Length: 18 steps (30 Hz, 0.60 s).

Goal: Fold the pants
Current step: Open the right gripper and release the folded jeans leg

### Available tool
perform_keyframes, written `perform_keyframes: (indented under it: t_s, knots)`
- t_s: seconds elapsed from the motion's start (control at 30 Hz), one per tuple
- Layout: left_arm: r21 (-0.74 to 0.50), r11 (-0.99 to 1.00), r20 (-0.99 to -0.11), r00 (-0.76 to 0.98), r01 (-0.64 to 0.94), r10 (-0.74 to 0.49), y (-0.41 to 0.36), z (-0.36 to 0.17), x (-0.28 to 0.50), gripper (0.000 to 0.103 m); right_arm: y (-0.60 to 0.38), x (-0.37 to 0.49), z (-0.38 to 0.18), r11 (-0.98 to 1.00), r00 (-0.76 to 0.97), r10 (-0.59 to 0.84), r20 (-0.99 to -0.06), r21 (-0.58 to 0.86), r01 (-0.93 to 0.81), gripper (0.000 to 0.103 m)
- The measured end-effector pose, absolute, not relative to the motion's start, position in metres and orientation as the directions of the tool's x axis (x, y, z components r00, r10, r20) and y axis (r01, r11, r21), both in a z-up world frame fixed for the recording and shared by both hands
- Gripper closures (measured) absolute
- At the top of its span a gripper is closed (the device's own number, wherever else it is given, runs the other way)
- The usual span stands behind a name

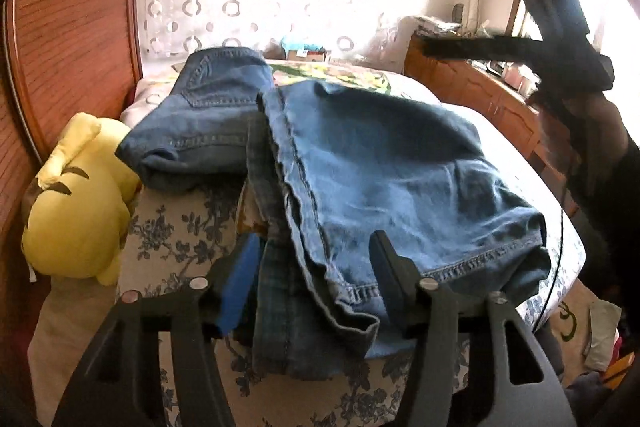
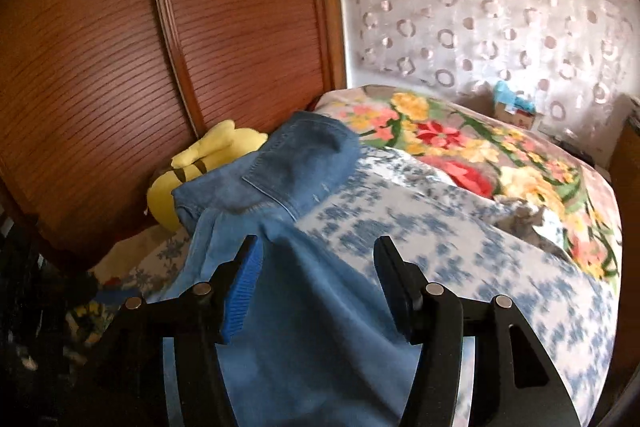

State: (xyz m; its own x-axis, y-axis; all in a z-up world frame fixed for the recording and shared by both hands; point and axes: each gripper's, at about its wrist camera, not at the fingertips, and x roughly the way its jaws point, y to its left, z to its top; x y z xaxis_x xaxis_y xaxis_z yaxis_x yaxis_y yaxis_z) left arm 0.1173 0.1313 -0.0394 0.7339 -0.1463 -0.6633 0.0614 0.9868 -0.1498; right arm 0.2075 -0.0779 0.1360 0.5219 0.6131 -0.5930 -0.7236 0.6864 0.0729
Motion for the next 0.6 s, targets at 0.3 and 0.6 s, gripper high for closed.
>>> perform_keyframes:
  t_s: [0.3,0.6]
  knots:
    - [-0.125,0.988,-0.628,0.763,0.093,-0.151,0.112,-0.028,0.119,0.044,-0.171,0.125,0.094,0.791,0.579,0.505,-0.639,0.076,-0.607,0.043]
    - [-0.112,0.980,-0.640,0.743,0.162,-0.196,0.079,-0.032,0.119,0.044,-0.183,0.073,0.070,0.816,0.558,0.498,-0.663,0.142,-0.560,0.045]
